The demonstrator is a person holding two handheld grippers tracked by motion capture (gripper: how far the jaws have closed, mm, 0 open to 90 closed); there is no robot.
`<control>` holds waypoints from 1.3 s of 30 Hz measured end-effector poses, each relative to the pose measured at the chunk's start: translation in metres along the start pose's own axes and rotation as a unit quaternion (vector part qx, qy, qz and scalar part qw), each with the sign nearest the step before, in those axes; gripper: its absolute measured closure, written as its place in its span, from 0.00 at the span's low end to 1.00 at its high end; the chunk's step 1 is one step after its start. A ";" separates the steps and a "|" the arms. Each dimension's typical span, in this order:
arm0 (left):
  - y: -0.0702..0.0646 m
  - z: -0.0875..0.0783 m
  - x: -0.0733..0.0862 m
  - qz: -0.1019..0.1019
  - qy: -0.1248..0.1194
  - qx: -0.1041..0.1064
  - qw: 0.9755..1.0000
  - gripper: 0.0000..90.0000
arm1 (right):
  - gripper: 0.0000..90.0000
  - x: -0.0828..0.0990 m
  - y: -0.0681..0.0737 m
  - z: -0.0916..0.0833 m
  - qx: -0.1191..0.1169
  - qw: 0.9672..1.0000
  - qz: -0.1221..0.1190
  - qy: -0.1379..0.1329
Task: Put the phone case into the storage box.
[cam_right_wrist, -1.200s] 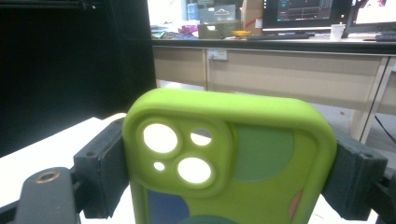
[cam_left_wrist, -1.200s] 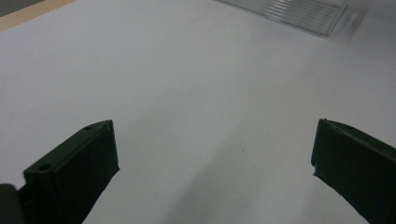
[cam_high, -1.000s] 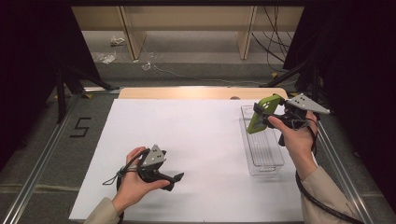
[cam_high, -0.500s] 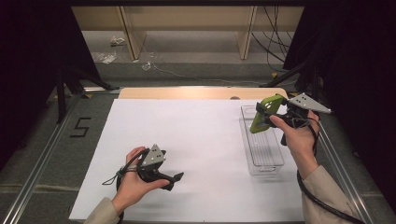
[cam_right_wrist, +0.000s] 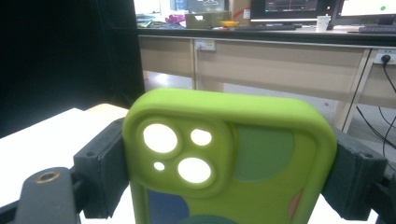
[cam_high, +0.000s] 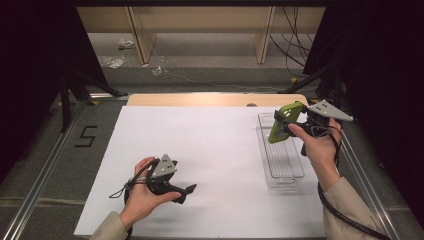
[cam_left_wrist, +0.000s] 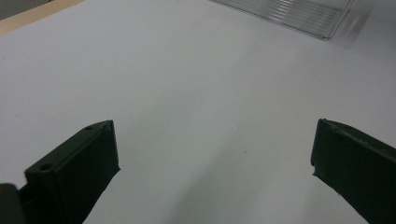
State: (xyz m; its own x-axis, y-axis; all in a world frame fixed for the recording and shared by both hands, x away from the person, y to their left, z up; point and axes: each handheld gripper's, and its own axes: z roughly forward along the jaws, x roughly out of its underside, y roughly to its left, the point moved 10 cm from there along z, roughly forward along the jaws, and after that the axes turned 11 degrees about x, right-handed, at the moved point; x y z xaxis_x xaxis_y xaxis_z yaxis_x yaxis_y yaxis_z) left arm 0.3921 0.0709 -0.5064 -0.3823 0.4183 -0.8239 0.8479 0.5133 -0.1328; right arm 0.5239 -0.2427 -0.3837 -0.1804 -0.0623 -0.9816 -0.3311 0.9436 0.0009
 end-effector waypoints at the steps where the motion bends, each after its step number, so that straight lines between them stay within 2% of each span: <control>1: 0.000 0.000 0.000 0.000 0.000 0.000 1.000 0.00 | 0.18 0.000 0.000 0.000 0.000 1.000 0.000 0.001; 39: 0.001 0.000 0.000 0.000 0.000 0.000 1.000 0.00 | 0.18 0.002 -0.009 0.012 0.010 1.000 -0.002 0.007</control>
State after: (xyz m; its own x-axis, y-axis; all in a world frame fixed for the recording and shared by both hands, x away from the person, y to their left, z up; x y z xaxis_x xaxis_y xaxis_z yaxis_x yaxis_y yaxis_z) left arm 0.3930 0.0716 -0.5065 -0.3822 0.4177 -0.8243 0.8475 0.5140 -0.1325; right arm 0.5372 -0.2470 -0.3876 -0.1924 -0.0699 -0.9788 -0.3128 0.9498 -0.0064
